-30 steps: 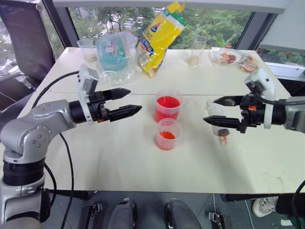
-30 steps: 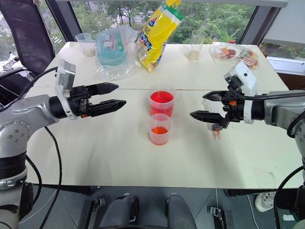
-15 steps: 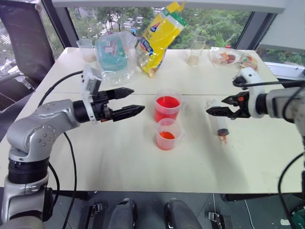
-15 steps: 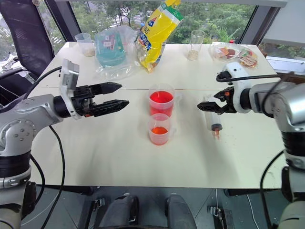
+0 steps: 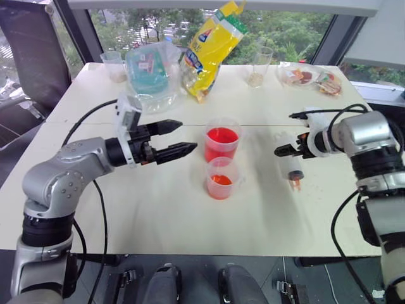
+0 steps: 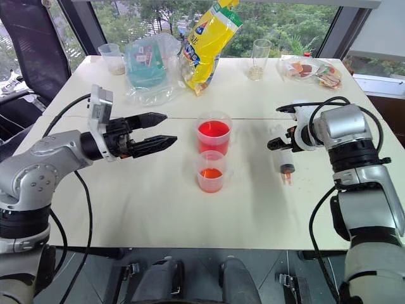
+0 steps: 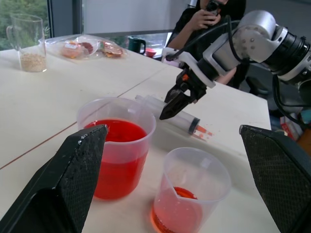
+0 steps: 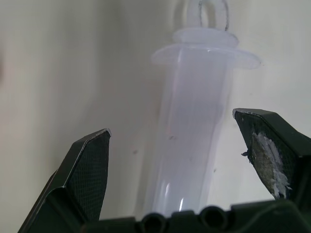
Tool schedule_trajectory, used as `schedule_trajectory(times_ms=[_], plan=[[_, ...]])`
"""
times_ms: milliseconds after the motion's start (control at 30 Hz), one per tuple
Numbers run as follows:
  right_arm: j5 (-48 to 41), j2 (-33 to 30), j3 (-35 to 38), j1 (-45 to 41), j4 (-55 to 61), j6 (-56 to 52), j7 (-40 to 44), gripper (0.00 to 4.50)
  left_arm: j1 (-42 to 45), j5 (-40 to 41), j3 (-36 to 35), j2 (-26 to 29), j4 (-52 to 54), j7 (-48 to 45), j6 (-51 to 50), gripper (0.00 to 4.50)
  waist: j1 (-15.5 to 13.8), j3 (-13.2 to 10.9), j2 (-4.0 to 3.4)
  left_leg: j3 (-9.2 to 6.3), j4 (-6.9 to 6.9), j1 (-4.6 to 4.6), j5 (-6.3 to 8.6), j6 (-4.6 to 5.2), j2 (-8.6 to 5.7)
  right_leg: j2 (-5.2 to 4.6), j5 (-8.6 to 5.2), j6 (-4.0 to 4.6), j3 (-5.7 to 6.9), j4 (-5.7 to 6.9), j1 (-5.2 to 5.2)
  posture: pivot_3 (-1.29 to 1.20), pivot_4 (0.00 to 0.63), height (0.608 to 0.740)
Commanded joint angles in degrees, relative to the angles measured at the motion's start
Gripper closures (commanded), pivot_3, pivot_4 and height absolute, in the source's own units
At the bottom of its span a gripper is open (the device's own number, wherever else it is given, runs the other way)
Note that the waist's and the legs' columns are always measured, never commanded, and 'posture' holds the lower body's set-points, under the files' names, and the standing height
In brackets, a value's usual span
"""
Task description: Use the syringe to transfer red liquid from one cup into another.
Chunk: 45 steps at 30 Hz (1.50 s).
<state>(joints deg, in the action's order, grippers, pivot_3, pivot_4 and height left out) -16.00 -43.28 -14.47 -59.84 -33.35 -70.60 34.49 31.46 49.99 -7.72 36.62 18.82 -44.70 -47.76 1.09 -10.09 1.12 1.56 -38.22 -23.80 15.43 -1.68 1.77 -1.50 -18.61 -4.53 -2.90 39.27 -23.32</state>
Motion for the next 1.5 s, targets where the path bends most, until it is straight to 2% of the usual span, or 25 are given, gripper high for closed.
schedule_trajectory(times_ms=[33,167,267,400,433,633,767,867,967,1067,1167,1500], plan=[[3.6,1.5,-0.6,-2.7,-5.3,4.9,1.4,0.09,-0.2,0.0,-1.3,-0.3,2.5,0.9,1.7,0.0,0.0,0.0,0.0,0.01,0.0,0.0,0.0,0.0,0.0,0.0,0.0,0.0,0.0,0.0,0.0,0.0,0.15,0.74],[6.5,3.8,-0.6,-4.4,-11.2,8.5,2.5,0.09,-0.6,0.3,-1.4,-0.3,3.1,1.5,1.7,0.0,0.1,0.0,0.0,0.02,0.0,0.01,0.0,0.0,0.0,0.0,0.0,0.0,-0.01,0.01,0.0,0.0,0.15,0.74],[8.4,5.1,-0.6,-5.5,-14.6,10.6,3.4,0.81,-0.7,0.4,-1.5,-0.2,3.3,1.9,1.5,0.0,0.1,0.0,0.0,0.02,0.0,0.01,0.0,-0.01,0.0,0.0,0.0,0.0,-0.01,0.02,0.0,0.0,0.15,0.74],[10.3,6.2,-0.1,-6.5,-17.7,12.4,4.6,2.92,-0.8,0.5,-1.6,0.1,3.6,2.2,1.4,0.0,0.1,0.0,0.0,0.02,0.0,0.02,-0.01,-0.01,0.0,0.0,0.0,0.0,-0.01,0.02,0.01,0.0,0.15,0.74],[10.7,6.4,0.0,-6.6,-18.2,12.5,4.8,3.12,-0.7,0.5,-1.6,0.2,3.5,2.2,1.4,0.0,0.1,0.0,0.0,0.02,0.0,0.05,-0.01,-0.01,0.0,0.0,0.0,0.0,-0.01,0.03,0.03,0.0,0.15,0.74],[10.2,6.0,4.3,-8.1,-14.7,10.5,3.9,3.14,0.9,-0.2,-1.0,0.9,2.1,1.4,1.5,0.0,0.1,0.0,-0.01,0.02,-0.01,0.09,-0.01,-0.02,0.0,0.0,0.01,0.0,-0.01,0.03,0.08,0.0,0.15,0.74],[4.4,6.6,14.8,-7.1,1.8,14.0,2.1,3.14,3.3,-0.5,-0.7,1.7,-0.2,0.1,1.5,0.0,0.1,-0.1,-0.09,0.06,0.04,0.01,-0.01,-0.02,0.0,0.01,0.01,0.0,-0.01,0.06,-0.06,0.0,0.15,0.74],[-3.7,12.1,25.6,-6.0,15.1,17.0,-0.4,3.14,5.4,-1.4,0.1,1.9,-2.2,-1.4,1.9,0.0,0.3,0.0,-0.09,0.07,0.09,0.0,-0.01,-0.02,0.04,0.05,0.01,0.0,-0.01,0.07,-0.12,0.0,0.15,0.74],[-9.0,18.9,30.8,-4.5,24.7,21.1,-3.1,3.14,7.4,-2.6,1.1,2.0,-4.1,-3.1,2.3,0.0,0.2,0.0,-0.08,0.01,0.14,-0.01,-0.02,-0.04,0.06,0.06,0.0,0.0,0.0,0.06,-0.12,0.0,0.15,0.74],[-11.4,25.4,32.4,-1.9,29.7,26.1,-6.5,3.14,9.2,-3.6,1.7,1.8,-5.8,-4.2,2.6,0.0,-0.1,0.0,-0.07,0.01,0.1,-0.01,-0.02,-0.04,0.02,-0.02,0.01,0.0,0.01,0.05,-0.07,0.0,0.15,0.74],[-11.3,31.5,30.2,4.6,32.7,34.1,-6.8,3.14,11.1,-4.7,2.4,1.8,-7.4,-5.3,3.0,0.0,-0.3,0.0,0.03,-0.01,0.02,-0.01,-0.02,-0.04,-0.02,-0.07,0.01,0.0,0.03,0.04,0.0,0.0,0.15,0.74],[-7.1,37.5,22.9,19.3,30.6,53.1,-4.4,3.14,17.0,-8.9,4.0,-0.9,-15.3,-7.5,6.1,0.0,0.2,0.0,-0.01,0.0,0.06,-0.02,-0.03,-0.07,0.01,0.01,0.01,0.0,0.03,0.1,-0.09,0.0,0.15,0.74]])
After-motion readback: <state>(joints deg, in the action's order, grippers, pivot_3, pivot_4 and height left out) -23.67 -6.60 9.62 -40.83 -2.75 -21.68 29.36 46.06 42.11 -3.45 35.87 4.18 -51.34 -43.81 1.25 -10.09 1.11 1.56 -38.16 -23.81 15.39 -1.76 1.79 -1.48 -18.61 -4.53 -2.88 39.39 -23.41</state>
